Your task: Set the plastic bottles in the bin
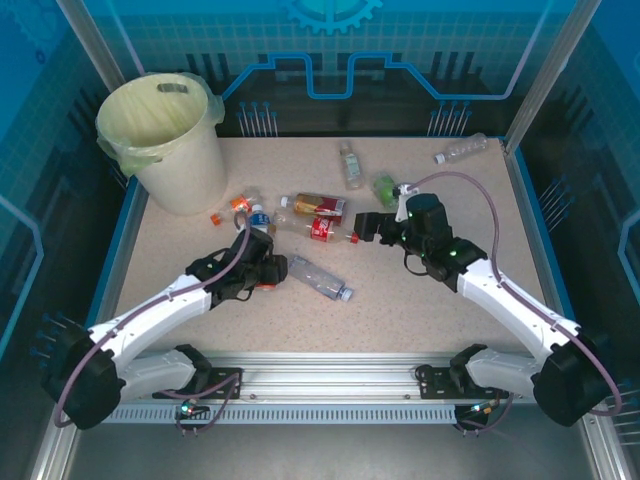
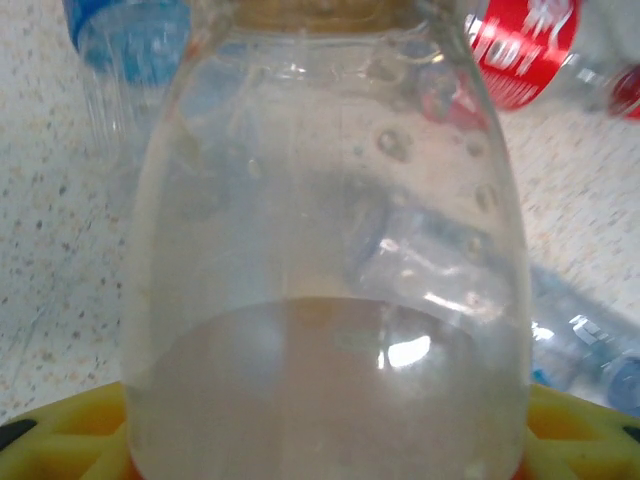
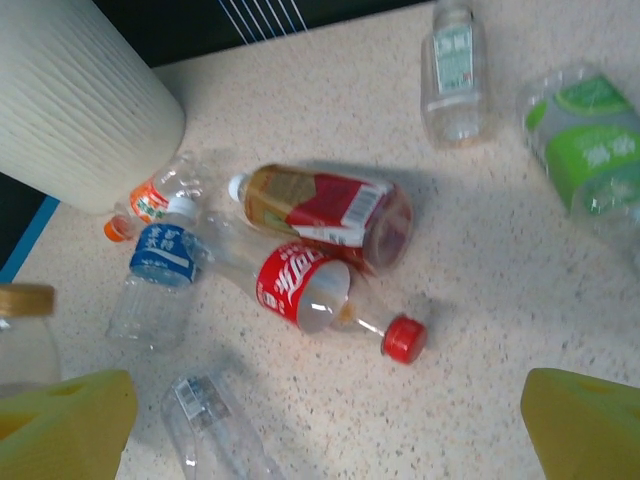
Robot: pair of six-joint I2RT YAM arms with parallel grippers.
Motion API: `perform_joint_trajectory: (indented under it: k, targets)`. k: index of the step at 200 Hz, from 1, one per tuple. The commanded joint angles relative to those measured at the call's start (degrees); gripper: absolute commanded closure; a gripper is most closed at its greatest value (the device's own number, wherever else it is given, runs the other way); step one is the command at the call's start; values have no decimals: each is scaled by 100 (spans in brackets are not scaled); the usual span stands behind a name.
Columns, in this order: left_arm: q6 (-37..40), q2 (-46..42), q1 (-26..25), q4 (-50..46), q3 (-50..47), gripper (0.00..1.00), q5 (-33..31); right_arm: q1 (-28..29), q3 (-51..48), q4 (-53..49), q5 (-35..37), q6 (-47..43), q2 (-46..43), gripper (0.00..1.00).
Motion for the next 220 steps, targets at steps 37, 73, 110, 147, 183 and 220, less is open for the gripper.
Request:
perform_joint_trajectory:
  k: [37, 73, 110, 147, 183, 220]
  targets:
    - [-356, 45, 601, 1611, 862, 47, 116, 219, -415, 311, -41, 728, 1, 0]
    - [-89, 230, 1015, 1694, 1748, 48, -3, 310, -406, 352, -176, 628, 60, 0]
    - [219, 282, 1555, 2034, 2260, 48, 77, 409, -360, 392, -191, 364, 34, 0]
    - [444, 640, 2205, 2468, 2933, 48, -35, 434, -284, 313, -94, 346, 43, 0]
    - [160, 1258, 2861, 2925, 3530, 48, -94, 471, -294, 203, -12, 350, -44, 0]
    - [-233, 2126, 3442, 2974, 4393, 49, -136, 476, -377, 70, 189, 335, -218, 0]
